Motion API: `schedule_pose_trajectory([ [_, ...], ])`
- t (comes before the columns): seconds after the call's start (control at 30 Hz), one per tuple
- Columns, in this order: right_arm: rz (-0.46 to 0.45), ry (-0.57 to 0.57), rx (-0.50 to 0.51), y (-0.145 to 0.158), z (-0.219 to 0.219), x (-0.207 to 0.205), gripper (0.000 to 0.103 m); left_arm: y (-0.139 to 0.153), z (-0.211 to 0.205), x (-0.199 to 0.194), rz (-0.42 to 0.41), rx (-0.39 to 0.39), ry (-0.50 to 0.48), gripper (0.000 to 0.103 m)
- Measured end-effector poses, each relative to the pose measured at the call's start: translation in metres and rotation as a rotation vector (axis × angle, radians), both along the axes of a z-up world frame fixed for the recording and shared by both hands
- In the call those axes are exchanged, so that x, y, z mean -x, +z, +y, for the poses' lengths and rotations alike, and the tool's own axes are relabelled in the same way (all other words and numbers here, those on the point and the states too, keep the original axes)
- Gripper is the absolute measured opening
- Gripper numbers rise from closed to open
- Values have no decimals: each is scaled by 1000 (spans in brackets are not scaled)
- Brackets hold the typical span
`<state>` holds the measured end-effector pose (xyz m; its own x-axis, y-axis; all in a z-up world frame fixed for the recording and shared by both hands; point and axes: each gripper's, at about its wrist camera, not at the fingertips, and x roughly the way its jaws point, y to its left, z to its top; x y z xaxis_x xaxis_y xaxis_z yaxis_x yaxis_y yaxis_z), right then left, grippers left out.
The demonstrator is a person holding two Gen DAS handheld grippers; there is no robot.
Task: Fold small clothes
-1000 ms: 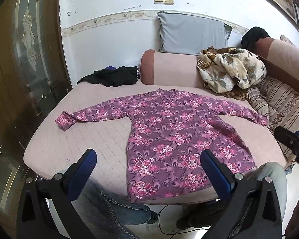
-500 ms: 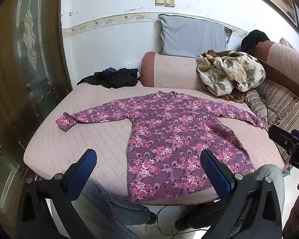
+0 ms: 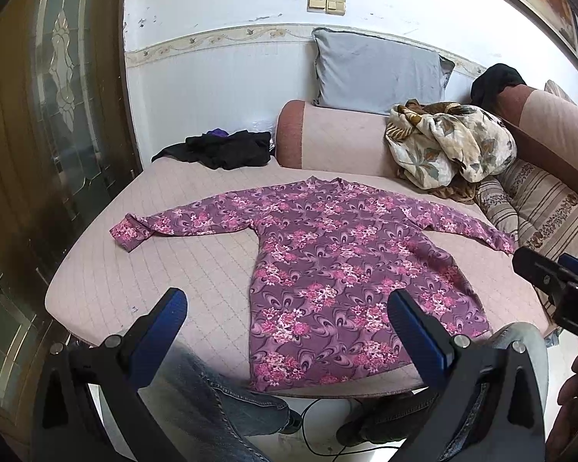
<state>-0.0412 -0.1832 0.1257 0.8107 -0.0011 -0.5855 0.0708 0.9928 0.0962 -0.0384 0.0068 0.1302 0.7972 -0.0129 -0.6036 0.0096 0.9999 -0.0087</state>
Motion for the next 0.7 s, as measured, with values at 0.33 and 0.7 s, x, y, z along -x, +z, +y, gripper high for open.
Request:
schedule_pose_trajectory([
  [0.33, 14, 48, -21, -5, 16, -24, 103, -10, 29, -25, 36, 10, 75, 103],
  [0.7, 61, 149, -19, -14, 61, -89, 103, -38, 117, -87, 133, 152, 249, 103],
])
